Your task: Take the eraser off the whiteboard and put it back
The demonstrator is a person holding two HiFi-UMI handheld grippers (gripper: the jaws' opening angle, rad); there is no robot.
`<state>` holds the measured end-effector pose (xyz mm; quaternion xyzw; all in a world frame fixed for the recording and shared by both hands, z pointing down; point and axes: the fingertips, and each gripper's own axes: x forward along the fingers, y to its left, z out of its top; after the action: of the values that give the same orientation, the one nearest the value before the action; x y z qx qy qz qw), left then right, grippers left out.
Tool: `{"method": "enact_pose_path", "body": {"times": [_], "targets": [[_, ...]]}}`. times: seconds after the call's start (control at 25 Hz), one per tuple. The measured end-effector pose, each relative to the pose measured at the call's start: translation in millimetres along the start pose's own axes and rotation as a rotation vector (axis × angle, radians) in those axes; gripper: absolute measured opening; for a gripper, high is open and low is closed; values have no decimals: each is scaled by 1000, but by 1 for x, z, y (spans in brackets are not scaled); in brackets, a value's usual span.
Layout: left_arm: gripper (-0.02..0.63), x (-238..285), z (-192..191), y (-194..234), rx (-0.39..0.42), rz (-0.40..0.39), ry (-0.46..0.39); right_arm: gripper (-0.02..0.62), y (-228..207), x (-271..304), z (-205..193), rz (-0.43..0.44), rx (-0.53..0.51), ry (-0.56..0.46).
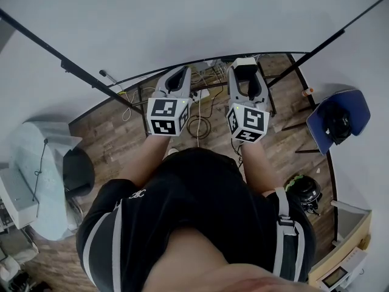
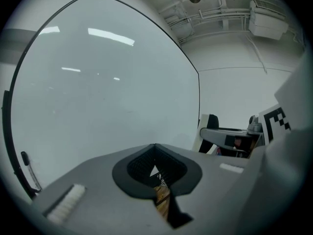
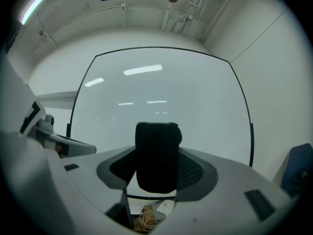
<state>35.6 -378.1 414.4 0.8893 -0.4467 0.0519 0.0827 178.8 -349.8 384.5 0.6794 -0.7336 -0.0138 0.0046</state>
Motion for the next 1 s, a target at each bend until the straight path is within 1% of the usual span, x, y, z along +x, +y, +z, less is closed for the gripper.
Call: {"method": "enact_pose_path", "body": {"times": [0.32, 0.6, 0.88, 1.0], "targets": [[9, -12, 0, 13, -3, 39, -7, 235, 16, 15, 10, 53, -1, -21], [9, -35, -1, 38, -18, 117, -20, 235, 41, 46, 17, 129, -10, -34], [9, -58, -4, 65, -40, 198, -28, 235, 69, 83, 8, 191, 6, 13], [9, -67, -4, 76, -47, 231, -34, 235, 81, 102, -1, 190, 3, 39]]}}
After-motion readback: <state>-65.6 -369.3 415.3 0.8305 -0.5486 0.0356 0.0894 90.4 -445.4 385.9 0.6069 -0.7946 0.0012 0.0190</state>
